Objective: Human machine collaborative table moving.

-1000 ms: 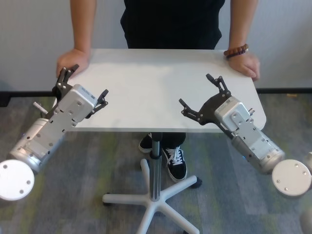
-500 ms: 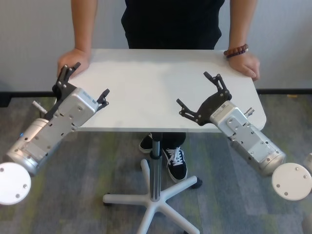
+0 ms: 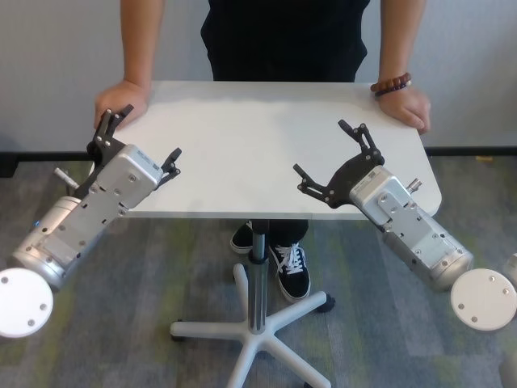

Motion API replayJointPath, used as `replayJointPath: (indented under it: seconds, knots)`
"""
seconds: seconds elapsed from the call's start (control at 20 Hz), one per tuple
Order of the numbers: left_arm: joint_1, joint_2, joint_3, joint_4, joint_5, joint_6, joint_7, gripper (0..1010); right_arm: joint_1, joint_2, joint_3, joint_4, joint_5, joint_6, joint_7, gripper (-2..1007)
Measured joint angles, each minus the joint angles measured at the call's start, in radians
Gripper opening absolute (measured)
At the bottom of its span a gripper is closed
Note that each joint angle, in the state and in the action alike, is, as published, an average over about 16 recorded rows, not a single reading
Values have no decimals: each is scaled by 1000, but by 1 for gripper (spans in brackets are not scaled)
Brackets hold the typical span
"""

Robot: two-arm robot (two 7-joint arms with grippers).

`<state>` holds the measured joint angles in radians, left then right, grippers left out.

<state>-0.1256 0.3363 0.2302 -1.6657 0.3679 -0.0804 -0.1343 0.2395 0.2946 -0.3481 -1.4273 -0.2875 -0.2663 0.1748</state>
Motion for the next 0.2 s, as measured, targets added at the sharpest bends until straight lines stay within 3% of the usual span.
replayJointPath:
  seconds: [0.2]
  knots:
    - [-1, -1, 0, 2, -1, 1, 0, 1000, 1, -1, 0, 3, 2, -1, 1, 1005]
